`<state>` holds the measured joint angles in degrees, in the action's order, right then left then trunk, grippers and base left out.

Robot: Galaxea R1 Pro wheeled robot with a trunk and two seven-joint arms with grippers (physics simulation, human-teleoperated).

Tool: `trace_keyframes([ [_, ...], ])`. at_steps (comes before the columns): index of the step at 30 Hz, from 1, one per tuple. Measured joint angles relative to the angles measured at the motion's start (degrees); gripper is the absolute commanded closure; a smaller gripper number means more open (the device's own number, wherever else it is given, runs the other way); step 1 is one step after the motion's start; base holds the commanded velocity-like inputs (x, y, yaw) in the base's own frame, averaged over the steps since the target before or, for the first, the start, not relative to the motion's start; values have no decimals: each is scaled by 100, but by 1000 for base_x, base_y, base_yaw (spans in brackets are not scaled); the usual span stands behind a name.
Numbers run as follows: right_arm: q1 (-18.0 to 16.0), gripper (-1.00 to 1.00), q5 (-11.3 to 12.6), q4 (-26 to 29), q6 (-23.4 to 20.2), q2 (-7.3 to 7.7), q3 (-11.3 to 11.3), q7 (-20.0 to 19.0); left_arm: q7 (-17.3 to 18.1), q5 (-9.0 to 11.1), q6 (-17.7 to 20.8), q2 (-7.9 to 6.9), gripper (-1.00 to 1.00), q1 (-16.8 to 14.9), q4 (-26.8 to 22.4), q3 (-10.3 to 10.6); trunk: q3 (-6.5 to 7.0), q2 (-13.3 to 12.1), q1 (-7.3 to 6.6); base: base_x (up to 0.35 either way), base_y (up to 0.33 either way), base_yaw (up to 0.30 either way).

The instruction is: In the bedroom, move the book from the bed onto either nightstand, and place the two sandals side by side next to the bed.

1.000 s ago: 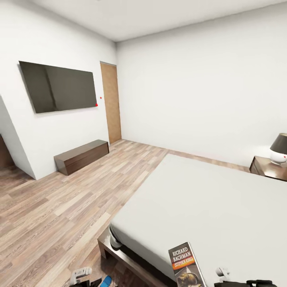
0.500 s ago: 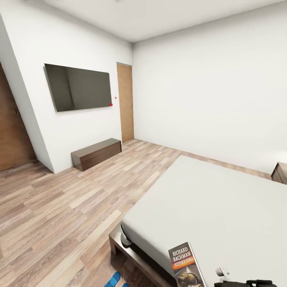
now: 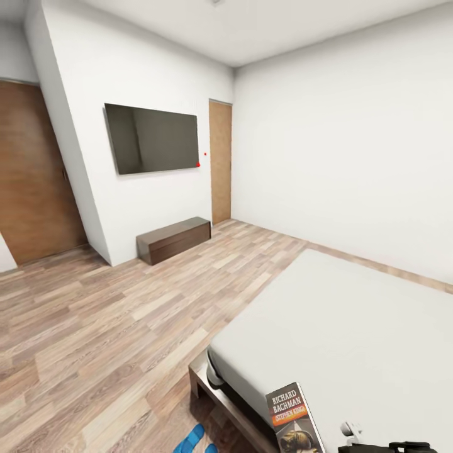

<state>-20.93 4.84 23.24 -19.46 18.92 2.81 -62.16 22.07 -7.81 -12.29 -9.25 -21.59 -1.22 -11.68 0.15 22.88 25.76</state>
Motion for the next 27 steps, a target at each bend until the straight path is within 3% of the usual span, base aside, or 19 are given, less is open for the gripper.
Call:
trace_keyframes([
  [27, 0, 100, 0, 0, 0, 0, 4, 11, -11, 15, -40, 9, -100, 0, 3, -4, 0, 0, 0, 0, 0, 232],
])
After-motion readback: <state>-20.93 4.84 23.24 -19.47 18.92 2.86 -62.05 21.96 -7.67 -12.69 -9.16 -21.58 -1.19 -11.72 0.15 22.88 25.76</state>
